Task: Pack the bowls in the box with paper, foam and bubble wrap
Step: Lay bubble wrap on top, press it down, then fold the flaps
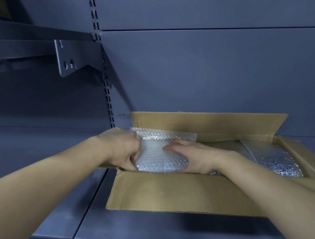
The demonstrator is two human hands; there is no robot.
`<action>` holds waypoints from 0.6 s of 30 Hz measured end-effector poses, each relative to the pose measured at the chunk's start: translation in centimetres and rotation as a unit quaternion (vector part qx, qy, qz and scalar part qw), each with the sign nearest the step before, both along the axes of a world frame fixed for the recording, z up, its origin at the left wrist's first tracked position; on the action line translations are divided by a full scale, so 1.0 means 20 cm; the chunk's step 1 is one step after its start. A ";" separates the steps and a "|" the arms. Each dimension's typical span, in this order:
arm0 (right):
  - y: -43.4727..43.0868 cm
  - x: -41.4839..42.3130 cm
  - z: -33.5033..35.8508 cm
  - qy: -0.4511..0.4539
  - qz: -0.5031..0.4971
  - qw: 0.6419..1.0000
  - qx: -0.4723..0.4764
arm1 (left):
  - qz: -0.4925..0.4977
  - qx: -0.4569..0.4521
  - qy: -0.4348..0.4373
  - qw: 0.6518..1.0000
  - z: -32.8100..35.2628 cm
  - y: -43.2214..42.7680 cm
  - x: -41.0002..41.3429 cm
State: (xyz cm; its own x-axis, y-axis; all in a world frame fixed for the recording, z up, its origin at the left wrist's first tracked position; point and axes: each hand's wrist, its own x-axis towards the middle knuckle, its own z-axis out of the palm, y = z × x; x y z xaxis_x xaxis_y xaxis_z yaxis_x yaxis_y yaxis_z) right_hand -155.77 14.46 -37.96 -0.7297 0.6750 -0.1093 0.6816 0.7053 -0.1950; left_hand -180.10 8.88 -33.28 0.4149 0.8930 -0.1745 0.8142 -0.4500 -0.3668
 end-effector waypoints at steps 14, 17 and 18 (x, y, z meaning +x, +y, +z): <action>0.01 -0.03 -0.02 0.013 -0.002 0.999 -0.034 | 0.043 -0.020 -0.052 0.998 0.04 -0.02 0.00; 0.00 -0.03 -0.03 0.033 -0.008 0.998 -0.044 | 0.008 0.036 -0.081 0.996 0.03 -0.04 0.01; -0.01 -0.03 -0.02 0.040 -0.010 0.998 -0.046 | 0.011 0.024 -0.111 0.993 0.01 -0.03 0.01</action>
